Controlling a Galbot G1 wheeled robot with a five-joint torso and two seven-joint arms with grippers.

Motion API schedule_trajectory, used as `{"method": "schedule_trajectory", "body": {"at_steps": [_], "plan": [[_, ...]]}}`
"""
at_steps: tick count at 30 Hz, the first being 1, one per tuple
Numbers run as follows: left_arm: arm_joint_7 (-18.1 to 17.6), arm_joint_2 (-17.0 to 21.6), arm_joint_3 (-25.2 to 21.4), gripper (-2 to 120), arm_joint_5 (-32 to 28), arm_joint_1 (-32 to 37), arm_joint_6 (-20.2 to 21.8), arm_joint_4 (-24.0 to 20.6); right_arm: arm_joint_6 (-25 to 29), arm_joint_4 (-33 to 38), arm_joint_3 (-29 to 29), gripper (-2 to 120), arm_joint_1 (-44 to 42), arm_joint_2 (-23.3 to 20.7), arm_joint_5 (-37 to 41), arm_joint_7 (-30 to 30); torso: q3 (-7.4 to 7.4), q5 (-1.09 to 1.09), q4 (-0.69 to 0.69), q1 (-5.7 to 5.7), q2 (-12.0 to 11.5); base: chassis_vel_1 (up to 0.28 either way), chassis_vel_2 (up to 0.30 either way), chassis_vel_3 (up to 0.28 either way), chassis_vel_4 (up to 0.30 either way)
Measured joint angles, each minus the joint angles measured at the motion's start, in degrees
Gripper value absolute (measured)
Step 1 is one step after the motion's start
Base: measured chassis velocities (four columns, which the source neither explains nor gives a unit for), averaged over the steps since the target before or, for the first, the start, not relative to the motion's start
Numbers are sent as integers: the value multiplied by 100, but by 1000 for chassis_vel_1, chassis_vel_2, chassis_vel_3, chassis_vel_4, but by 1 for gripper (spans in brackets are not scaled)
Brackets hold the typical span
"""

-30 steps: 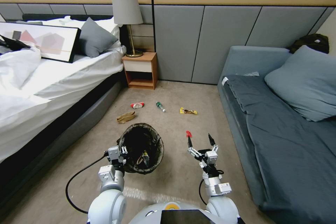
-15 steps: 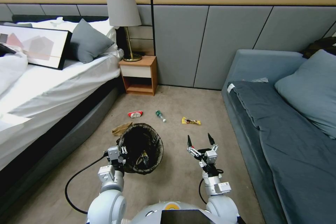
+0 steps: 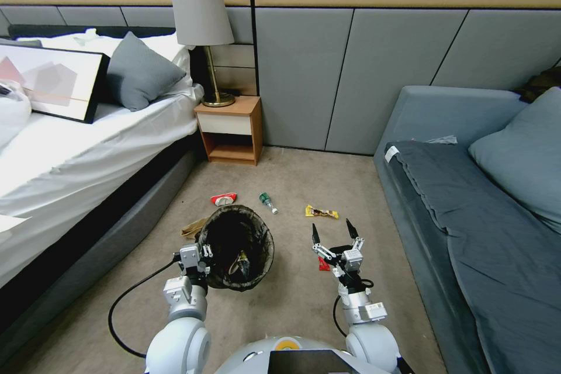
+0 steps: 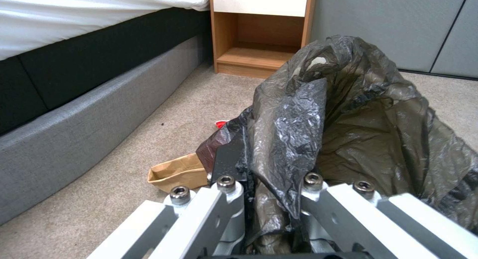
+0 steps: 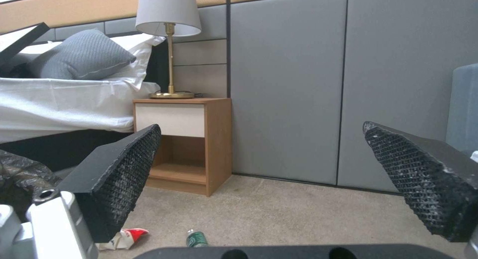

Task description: Pick up the trash bin, then pick up the garbage from the floor and place it into the trash bin.

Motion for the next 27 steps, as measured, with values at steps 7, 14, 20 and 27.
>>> {"method": "schedule_trajectory", "body": {"at_steps": [7, 14, 20, 27], "plan": [[1, -1, -6, 6, 2, -13, 0, 0, -50, -21, 79, 100, 123, 5, -78, 69, 0, 0, 0, 0, 0, 0, 0, 0, 0], [4, -11, -3, 6, 1, -28, 0, 1, -838, 130, -22, 100, 216, -98, -60, 458, 0, 0, 0, 0, 0, 0, 0, 0, 0], [5, -16, 15, 6, 3, -31, 0, 4, -1907, 173, -164, 100, 436, -254, 305, 848, 0, -1, 0, 0, 0, 0, 0, 0, 0], [7, -19, 22, 6, 12, -30, 2, 12, -3225, -118, -164, 100, 765, -478, 755, 982, 0, 0, 0, 0, 0, 0, 0, 0, 0]]}}
